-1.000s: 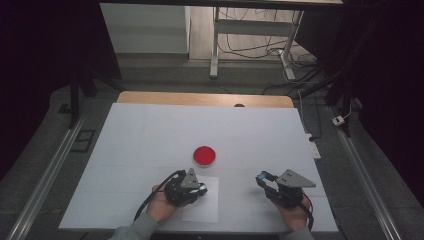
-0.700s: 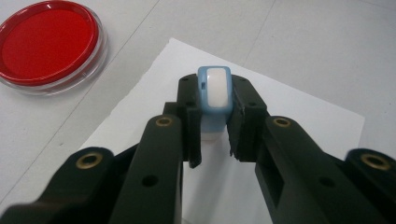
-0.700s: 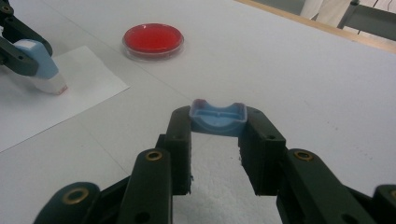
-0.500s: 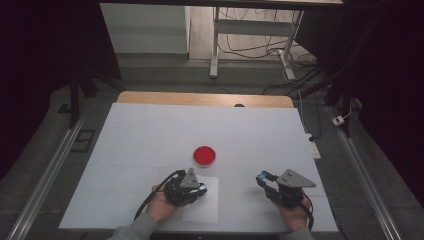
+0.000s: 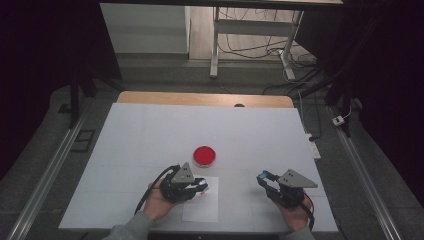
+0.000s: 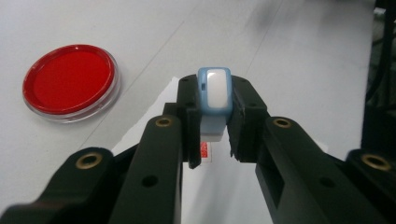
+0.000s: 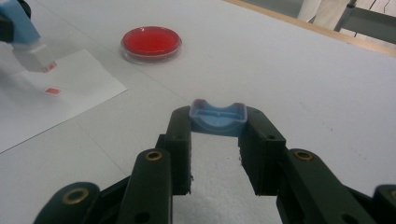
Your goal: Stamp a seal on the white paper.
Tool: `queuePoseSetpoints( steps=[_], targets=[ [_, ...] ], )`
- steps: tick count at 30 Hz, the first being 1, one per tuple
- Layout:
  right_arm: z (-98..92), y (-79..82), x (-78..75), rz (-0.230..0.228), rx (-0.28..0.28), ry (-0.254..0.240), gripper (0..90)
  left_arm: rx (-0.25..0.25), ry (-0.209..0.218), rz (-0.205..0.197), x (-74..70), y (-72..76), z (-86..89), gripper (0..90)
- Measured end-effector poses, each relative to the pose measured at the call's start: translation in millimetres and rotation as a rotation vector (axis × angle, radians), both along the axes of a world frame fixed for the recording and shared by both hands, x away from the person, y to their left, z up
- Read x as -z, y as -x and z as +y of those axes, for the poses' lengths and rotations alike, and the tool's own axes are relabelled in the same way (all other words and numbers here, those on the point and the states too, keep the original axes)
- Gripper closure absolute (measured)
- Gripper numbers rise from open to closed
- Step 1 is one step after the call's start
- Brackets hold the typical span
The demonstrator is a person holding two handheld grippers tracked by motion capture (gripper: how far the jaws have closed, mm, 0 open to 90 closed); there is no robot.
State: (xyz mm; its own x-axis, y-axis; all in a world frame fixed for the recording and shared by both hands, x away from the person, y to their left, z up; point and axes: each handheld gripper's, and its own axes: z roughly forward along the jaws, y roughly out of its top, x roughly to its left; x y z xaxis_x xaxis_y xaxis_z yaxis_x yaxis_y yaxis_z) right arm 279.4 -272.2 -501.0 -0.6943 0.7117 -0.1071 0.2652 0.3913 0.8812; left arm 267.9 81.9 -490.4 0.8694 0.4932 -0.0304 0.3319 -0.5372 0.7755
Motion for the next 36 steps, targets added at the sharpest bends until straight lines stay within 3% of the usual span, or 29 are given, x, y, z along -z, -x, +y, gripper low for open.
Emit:
queuePoseSetpoints(
  steps=[13, 27, 36],
  targets=[
    [1.0, 0.3, 0.7, 0.005, 0.000, 0.002, 65.0, -0.046, 0.080, 0.032, -9.5, -0.9, 15.8, 76.0],
    [2.2, 0.1, 1.8, 0.007, -0.001, 0.007, 65.0, -0.089, 0.113, 0.042, -13.5, -2.8, 32.6, 76.0],
    [3.7, -0.8, 3.3, 0.009, -0.003, 0.011, 64.9, -0.119, 0.185, 0.056, -20.1, -4.7, 47.1, 75.9]
  ],
)
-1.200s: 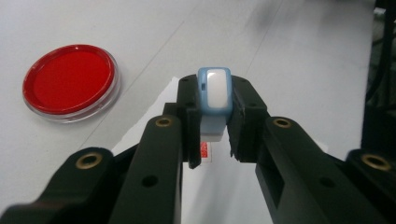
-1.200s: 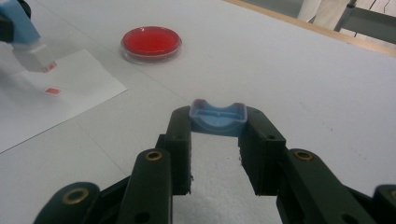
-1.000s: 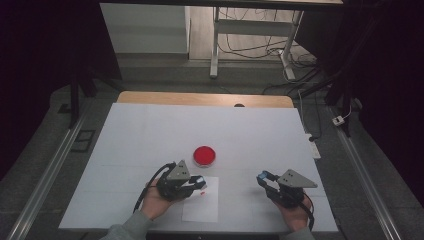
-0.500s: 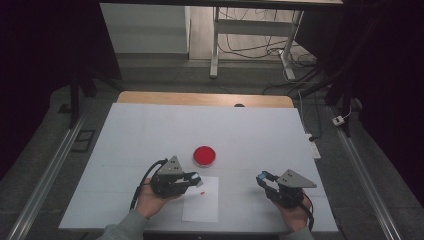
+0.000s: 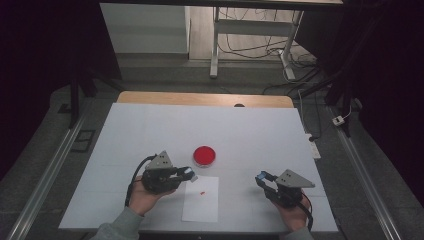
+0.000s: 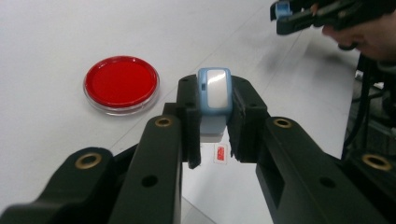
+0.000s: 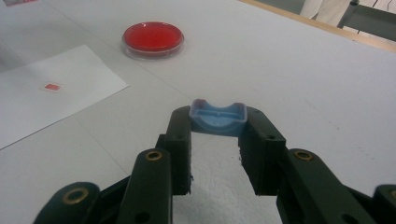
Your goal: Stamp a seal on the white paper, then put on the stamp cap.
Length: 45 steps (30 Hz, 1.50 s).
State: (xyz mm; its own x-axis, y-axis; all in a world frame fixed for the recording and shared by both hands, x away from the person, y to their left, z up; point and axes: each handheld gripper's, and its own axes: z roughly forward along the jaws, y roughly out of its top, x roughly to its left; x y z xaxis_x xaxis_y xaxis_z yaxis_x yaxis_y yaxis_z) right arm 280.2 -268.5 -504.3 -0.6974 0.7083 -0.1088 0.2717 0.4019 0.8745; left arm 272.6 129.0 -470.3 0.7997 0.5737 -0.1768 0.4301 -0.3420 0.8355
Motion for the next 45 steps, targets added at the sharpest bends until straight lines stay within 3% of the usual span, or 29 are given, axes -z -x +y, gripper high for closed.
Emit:
queuePoseSetpoints(
  steps=[10, 32, 45],
  targets=[
    [2.4, 0.6, 0.3, -0.002, -0.008, 0.003, 65.0, -0.011, 0.021, 0.001, -3.7, -0.2, 6.3, 75.9],
    [6.1, 1.1, 0.5, -0.004, -0.019, 0.001, 65.0, -0.023, 0.016, 0.007, -2.8, -1.9, 7.0, 75.8],
    [17.6, 1.1, 1.3, -0.008, -0.038, 0.004, 65.0, -0.025, 0.032, 0.005, -3.6, -2.5, 5.2, 75.8]
  ],
)
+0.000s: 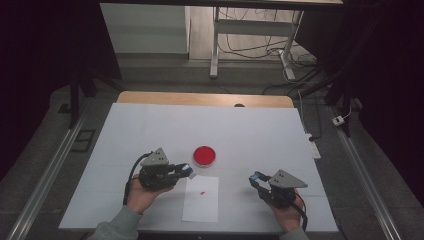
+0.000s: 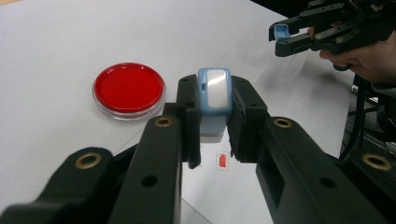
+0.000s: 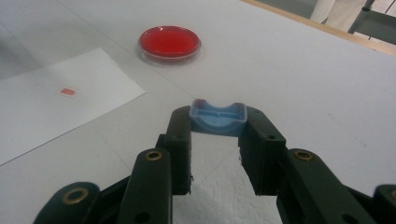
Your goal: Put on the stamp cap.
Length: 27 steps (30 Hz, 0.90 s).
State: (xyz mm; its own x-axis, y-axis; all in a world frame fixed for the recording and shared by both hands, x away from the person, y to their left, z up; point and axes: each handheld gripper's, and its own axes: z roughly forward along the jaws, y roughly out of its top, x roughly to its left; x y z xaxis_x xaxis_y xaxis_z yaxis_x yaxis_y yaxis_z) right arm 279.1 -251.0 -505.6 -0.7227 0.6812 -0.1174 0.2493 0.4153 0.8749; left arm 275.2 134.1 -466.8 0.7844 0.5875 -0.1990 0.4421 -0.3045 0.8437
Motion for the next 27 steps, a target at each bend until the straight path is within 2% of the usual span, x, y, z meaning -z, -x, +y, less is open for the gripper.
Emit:
queuePoseSetpoints(
  steps=[14, 18, 27],
  targets=[
    [16.8, 0.2, 1.3, 0.010, -0.035, -0.006, 64.9, -0.001, 0.005, -0.003, -0.7, 0.0, -2.2, 75.8],
    [25.6, -0.2, 2.5, 0.012, -0.051, -0.022, 64.9, -0.001, 0.009, -0.004, -0.8, -0.1, -4.1, 75.8],
    [53.4, 1.1, 3.6, 0.004, -0.087, -0.003, 64.8, -0.001, 0.023, -0.014, -3.5, -0.6, -9.0, 75.8]
  ],
)
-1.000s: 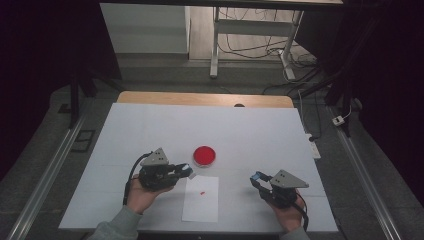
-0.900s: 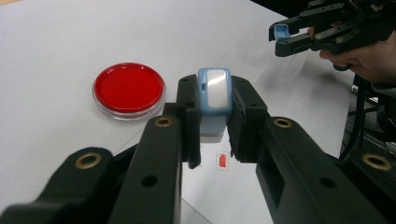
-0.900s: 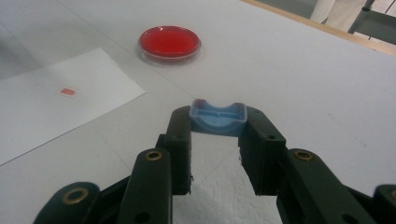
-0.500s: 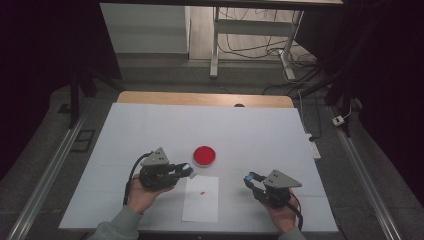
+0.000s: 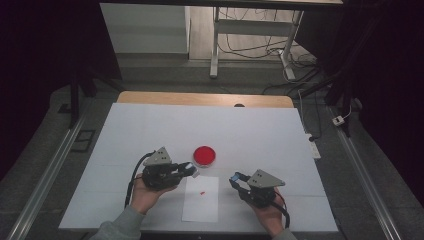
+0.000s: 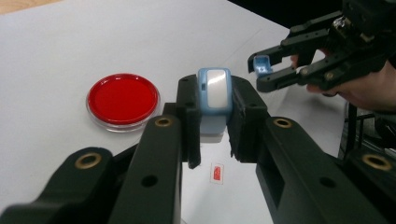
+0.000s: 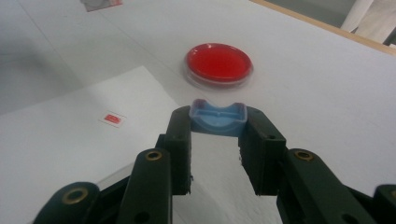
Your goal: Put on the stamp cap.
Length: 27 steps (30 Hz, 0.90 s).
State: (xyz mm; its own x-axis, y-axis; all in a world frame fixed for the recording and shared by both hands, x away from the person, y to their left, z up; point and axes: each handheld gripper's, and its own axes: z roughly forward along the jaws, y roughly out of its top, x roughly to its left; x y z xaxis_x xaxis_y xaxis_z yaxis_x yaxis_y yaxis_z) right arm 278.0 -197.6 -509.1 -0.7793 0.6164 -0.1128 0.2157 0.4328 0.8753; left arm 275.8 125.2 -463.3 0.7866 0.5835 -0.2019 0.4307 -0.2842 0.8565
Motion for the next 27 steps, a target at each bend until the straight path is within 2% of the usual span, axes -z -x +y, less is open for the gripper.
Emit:
queuePoseSetpoints(
  steps=[17, 27],
  targets=[
    [43.7, 5.5, 5.7, -0.021, -0.043, 0.007, 64.8, 0.009, 0.045, 0.005, -4.5, 0.6, -9.3, 75.8],
    [60.9, 4.6, 8.4, -0.031, -0.059, 0.011, 64.8, 0.021, 0.039, 0.006, -3.7, 0.8, -16.6, 75.8]
  ],
)
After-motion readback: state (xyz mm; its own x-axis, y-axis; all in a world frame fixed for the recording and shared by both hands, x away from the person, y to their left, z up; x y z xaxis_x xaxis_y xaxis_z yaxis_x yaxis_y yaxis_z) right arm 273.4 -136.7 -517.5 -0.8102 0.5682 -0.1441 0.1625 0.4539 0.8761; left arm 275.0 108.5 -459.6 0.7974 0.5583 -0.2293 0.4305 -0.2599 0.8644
